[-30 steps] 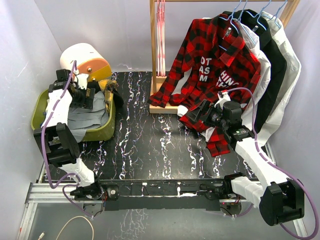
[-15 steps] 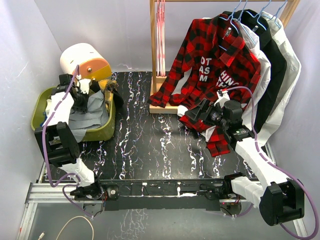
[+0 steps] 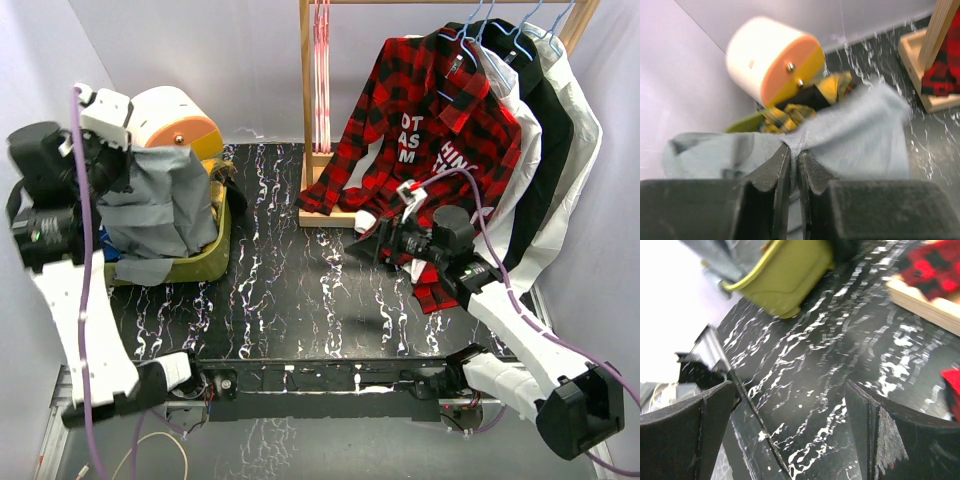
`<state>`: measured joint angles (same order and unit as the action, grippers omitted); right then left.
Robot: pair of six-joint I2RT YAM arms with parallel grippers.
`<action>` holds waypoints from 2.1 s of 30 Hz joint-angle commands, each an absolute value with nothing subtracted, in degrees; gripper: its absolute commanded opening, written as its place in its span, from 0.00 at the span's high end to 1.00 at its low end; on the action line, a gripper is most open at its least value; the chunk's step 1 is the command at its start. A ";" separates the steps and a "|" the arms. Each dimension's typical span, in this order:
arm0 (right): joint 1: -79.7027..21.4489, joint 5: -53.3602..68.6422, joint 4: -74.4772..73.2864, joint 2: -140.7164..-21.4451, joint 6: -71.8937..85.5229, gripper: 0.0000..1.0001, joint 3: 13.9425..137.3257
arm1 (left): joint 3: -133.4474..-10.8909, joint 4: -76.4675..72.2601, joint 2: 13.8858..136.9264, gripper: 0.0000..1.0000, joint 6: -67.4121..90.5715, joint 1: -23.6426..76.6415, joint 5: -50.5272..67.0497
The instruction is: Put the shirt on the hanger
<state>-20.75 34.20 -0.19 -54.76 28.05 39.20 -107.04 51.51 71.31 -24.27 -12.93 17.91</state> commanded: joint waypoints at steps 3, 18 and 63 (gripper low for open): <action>-35.80 39.22 6.44 -54.10 16.49 0.06 44.68 | -114.42 49.08 68.49 0.91 -21.37 -12.66 13.14; -66.09 1.78 29.89 -72.60 -13.48 0.05 59.96 | -121.14 50.41 68.69 0.89 -18.32 -14.34 21.66; -66.09 -0.13 33.30 -66.38 3.19 0.02 36.62 | -88.36 70.24 74.79 1.00 -41.83 -13.89 37.35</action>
<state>-66.11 -0.05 28.56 -66.37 3.05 36.69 -79.20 61.52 77.03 -38.44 -13.98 29.34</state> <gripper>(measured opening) 0.984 0.013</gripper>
